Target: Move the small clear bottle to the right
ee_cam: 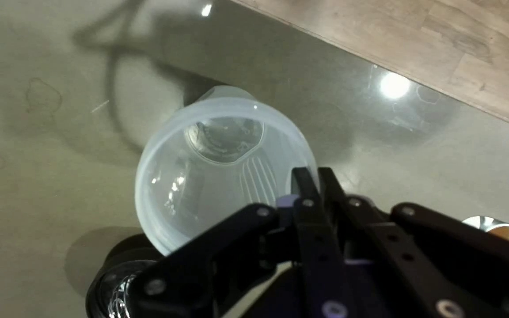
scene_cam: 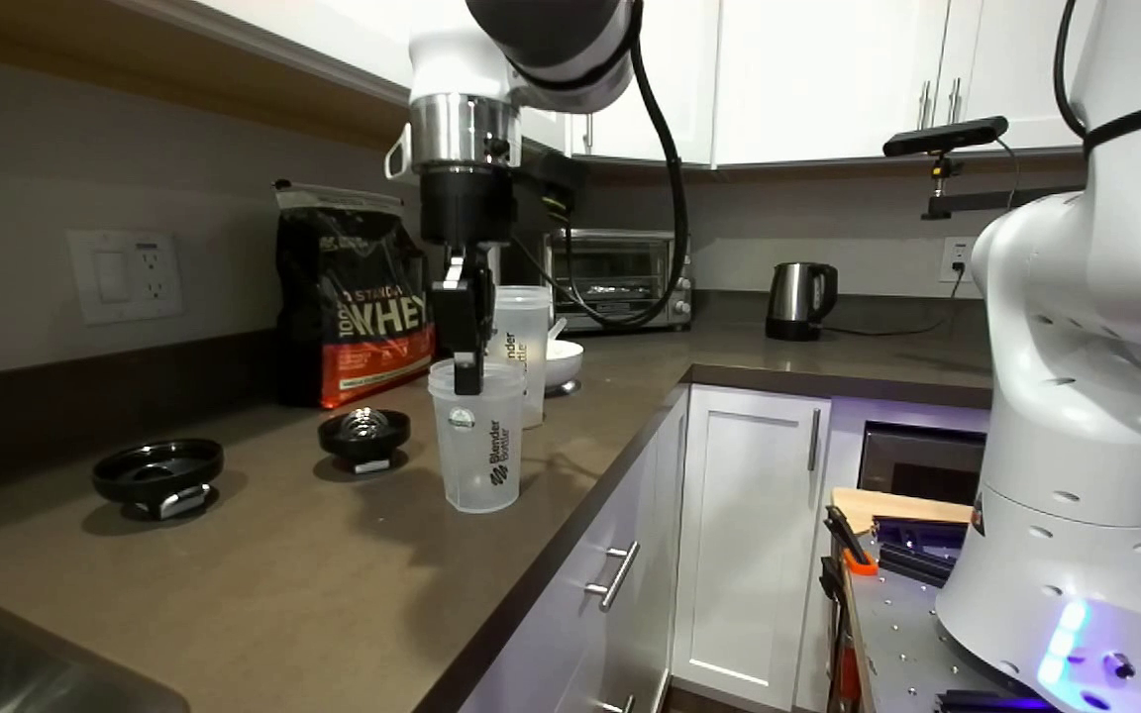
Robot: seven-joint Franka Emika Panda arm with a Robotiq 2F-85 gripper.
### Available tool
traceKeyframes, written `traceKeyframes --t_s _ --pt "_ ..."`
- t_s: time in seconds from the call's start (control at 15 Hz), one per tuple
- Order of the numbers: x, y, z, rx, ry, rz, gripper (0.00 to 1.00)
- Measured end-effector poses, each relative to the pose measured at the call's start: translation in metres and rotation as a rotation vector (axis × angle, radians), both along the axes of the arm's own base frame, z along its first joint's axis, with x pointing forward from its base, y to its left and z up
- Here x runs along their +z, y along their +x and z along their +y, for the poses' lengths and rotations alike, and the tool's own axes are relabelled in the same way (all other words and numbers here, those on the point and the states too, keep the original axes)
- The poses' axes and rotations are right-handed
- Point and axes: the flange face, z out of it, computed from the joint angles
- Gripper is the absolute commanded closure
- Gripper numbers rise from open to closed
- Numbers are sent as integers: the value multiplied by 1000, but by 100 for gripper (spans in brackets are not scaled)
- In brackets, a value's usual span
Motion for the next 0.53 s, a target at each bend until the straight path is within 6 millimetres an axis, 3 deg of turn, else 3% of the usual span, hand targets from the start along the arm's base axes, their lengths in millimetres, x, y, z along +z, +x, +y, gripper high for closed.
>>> traceKeyframes --t_s 0.53 --pt "5 2 -1 12 -15 -14 98"
